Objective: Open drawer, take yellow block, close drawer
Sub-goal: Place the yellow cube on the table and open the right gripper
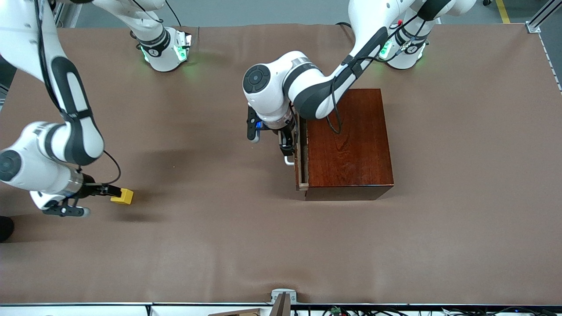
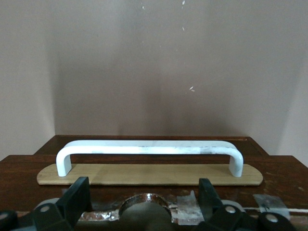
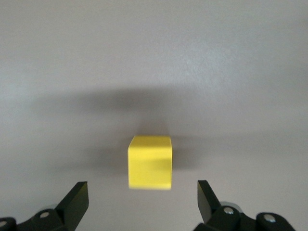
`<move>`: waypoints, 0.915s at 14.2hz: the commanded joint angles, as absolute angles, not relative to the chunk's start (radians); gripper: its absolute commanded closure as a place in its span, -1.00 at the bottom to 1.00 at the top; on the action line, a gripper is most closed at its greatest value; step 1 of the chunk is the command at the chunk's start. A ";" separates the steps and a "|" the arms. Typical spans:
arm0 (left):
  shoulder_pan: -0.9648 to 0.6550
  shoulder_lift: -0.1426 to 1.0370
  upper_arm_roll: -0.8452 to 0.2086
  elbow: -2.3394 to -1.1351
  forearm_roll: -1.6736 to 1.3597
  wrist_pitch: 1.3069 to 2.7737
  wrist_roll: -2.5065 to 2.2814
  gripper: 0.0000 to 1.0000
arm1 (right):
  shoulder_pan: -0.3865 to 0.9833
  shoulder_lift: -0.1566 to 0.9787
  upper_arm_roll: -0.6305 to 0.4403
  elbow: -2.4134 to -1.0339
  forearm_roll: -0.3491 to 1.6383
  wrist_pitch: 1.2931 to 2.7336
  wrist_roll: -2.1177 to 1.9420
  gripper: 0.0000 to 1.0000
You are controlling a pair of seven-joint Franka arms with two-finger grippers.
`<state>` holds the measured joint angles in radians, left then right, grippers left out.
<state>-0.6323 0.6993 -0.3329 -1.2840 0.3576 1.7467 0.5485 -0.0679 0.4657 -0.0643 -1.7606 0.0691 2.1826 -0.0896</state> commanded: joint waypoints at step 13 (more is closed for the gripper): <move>-0.606 0.686 -0.333 -1.299 0.379 1.688 0.444 -1.00 | -0.067 -0.041 -0.041 -1.685 0.054 1.599 -0.063 -1.00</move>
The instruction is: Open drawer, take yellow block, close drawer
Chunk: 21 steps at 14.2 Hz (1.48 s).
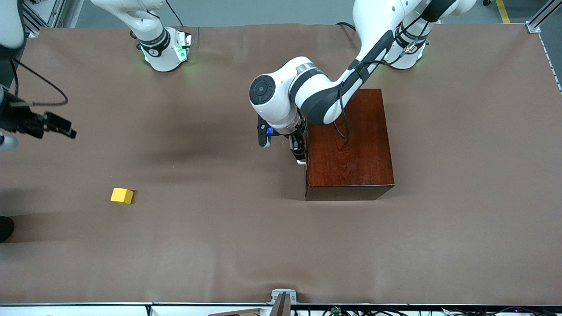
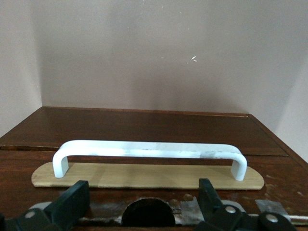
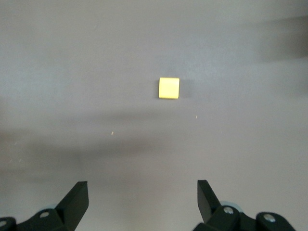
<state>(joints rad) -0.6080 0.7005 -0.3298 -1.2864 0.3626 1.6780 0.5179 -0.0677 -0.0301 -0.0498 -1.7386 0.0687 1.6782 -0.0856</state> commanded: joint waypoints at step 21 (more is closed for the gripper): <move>-0.051 0.127 -0.388 -1.313 0.103 1.345 -0.348 -1.00 | -0.011 -0.005 -0.040 -1.551 0.008 1.528 -0.037 -1.00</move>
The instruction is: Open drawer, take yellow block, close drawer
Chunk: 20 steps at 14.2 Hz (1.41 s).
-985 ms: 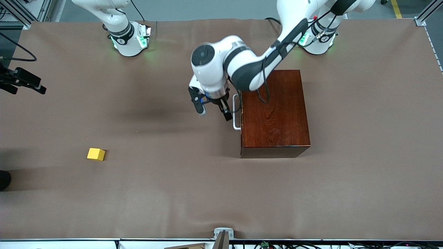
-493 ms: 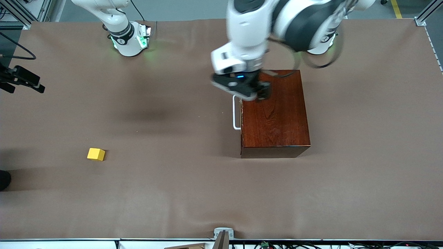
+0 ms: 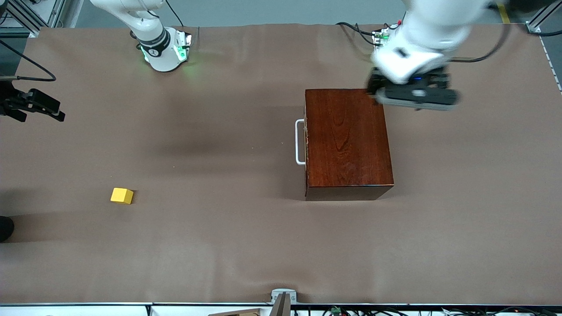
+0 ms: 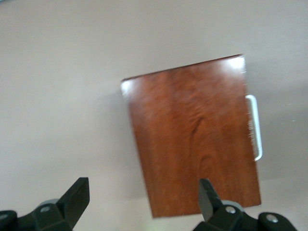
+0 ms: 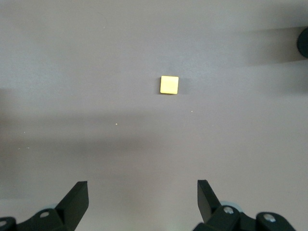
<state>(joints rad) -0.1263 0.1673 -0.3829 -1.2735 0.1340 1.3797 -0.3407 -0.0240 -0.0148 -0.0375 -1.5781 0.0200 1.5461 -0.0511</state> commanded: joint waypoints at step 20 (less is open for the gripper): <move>-0.043 -0.006 -0.006 -1.536 -0.028 1.548 -0.101 -1.00 | 0.006 -0.006 -0.040 -1.551 0.017 1.486 -0.035 -1.00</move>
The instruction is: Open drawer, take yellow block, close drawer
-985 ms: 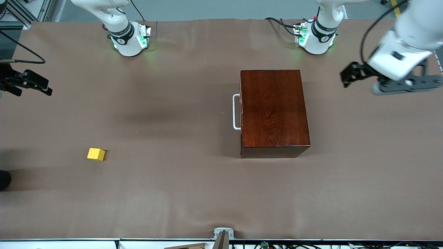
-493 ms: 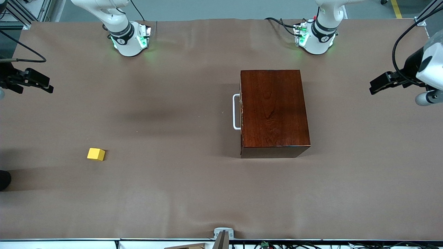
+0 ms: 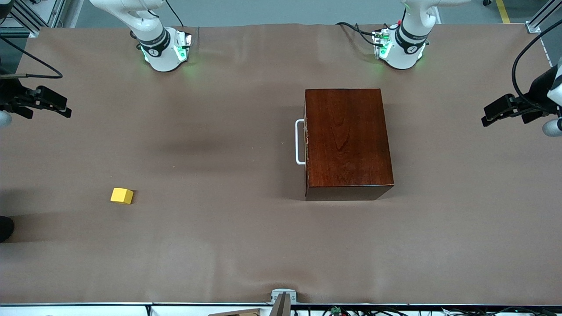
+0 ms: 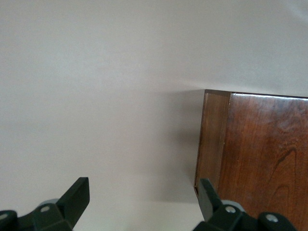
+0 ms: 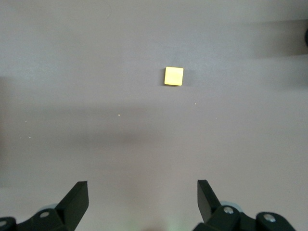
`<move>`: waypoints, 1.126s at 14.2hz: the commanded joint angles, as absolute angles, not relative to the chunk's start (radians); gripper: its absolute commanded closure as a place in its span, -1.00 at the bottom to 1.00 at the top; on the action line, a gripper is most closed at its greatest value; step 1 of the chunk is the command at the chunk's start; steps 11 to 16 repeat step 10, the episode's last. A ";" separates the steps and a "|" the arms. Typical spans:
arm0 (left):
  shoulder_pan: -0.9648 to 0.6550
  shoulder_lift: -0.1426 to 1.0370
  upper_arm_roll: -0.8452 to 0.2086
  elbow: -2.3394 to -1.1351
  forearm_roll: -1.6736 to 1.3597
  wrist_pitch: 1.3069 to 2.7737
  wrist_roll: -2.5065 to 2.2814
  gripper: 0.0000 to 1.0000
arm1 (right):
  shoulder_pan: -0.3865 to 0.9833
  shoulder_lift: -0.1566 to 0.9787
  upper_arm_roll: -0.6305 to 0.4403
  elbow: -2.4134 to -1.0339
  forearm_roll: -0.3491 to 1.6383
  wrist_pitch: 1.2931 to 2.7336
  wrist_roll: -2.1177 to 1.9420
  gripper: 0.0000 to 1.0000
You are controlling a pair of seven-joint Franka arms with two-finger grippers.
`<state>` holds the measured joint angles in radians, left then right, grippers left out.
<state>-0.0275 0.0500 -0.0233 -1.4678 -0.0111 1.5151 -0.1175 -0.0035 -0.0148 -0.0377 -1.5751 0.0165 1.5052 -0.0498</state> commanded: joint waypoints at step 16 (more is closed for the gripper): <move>-0.043 0.002 -0.012 -1.525 -0.026 1.546 -0.103 -1.00 | -0.003 -0.006 -0.043 -1.543 0.017 1.485 -0.037 -1.00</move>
